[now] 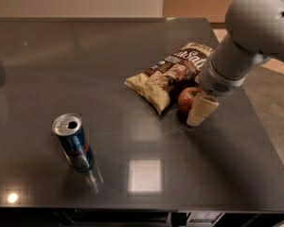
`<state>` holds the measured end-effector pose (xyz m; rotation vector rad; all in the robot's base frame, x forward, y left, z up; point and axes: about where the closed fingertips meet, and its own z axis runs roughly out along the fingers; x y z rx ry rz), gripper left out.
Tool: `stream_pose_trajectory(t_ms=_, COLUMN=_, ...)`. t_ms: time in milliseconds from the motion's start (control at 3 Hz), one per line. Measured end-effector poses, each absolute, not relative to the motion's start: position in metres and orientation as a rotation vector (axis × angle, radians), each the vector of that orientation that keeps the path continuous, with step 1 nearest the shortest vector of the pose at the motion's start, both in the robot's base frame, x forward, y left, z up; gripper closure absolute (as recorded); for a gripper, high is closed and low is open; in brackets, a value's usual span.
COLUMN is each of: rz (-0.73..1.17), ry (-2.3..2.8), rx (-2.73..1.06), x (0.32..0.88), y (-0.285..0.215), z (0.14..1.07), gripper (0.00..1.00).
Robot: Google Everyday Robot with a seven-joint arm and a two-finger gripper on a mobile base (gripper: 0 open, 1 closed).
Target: Move apple near brown chip bag
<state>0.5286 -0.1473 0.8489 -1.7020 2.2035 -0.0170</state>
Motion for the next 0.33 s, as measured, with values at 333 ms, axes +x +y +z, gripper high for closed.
stream_pose_trajectory(t_ms=333, rz=-0.020, ry=2.201, rx=-1.697, x=0.5293, y=-0.1475, z=0.8493, gripper=0.00)
